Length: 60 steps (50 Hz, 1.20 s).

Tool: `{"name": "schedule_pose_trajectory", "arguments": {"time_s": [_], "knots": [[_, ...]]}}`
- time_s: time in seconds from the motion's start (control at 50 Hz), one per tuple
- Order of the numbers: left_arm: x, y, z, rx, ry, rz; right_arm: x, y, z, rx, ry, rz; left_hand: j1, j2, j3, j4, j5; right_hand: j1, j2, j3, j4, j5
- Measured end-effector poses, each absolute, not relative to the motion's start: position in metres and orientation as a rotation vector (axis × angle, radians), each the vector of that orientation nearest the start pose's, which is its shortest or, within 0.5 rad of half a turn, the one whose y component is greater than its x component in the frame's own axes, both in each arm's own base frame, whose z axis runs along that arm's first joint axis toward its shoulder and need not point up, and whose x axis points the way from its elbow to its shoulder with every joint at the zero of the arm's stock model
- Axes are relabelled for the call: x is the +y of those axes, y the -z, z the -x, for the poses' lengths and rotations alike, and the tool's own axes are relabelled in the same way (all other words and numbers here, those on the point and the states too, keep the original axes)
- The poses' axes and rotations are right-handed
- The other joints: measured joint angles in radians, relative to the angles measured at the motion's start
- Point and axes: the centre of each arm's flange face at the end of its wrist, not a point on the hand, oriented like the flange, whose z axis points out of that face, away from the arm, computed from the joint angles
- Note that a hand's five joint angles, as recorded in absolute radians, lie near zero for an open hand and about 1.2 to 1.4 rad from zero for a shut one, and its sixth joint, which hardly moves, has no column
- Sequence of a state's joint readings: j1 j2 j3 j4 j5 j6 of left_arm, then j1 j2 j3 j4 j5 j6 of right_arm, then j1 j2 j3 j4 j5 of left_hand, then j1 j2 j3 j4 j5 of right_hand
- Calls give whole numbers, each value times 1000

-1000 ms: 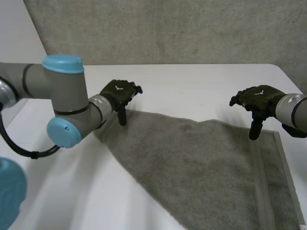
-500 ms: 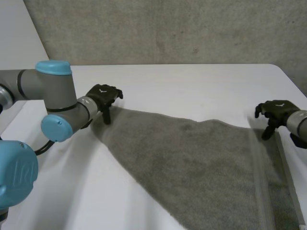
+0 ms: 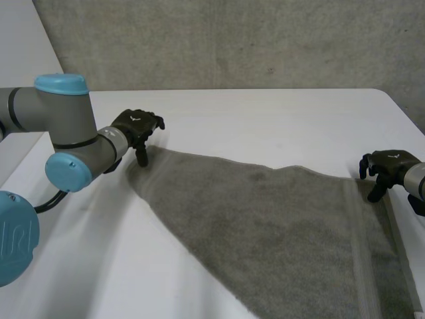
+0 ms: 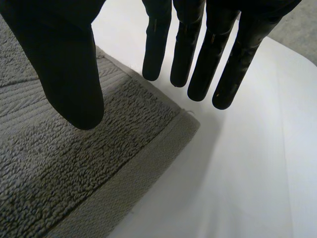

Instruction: Fold the towel.

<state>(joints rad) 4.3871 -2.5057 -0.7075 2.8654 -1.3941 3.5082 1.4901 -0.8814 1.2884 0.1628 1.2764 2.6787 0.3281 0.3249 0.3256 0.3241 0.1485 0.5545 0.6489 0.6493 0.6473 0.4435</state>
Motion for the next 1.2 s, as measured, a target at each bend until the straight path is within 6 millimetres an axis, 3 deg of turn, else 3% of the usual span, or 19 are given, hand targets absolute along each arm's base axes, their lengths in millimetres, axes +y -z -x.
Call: {"name": "schedule_pose_trajectory", "arguments": {"time_s": [0.44,0.48,0.5,0.54,0.62,0.74,0.76,0.84,1.2], "knots": [[-392,-172,289,2450,1879,-1061,-392,-123,-125,2651,1516,743,-8,-7,-7,-6,-8,112,144,149,151,146],[-392,-172,289,2450,1879,-1061,-392,-122,-125,2652,1513,746,-10,-9,-10,-9,-9,149,203,209,213,208],[-392,-172,289,2450,1879,-1061,-392,-121,-125,2652,1512,746,-11,-10,-10,-10,-10,229,400,404,411,405],[-392,-171,289,2450,1879,-1060,-392,-120,-125,2650,1510,749,-13,-12,-12,-12,-11,242,493,494,504,503],[-392,-171,289,2452,1877,-1059,-392,-119,-126,2646,1512,752,-15,-14,-14,-14,-14,242,506,514,524,526],[-392,-171,289,2454,1874,-1058,-395,-124,-122,2641,1542,735,-16,-15,-15,-15,-15,222,347,350,365,407],[-392,-171,289,2455,1874,-1058,-396,-125,-121,2640,1549,730,-16,-15,-15,-15,-15,141,186,195,197,245],[-392,-172,288,2455,1873,-1057,-398,-130,-117,2638,1571,714,-16,-15,-15,-15,-15,55,60,51,53,97],[-389,-170,287,2468,1858,-1063,-397,-118,-115,2659,1526,716,-16,-15,-15,-15,-15,15,35,12,11,46]]}}
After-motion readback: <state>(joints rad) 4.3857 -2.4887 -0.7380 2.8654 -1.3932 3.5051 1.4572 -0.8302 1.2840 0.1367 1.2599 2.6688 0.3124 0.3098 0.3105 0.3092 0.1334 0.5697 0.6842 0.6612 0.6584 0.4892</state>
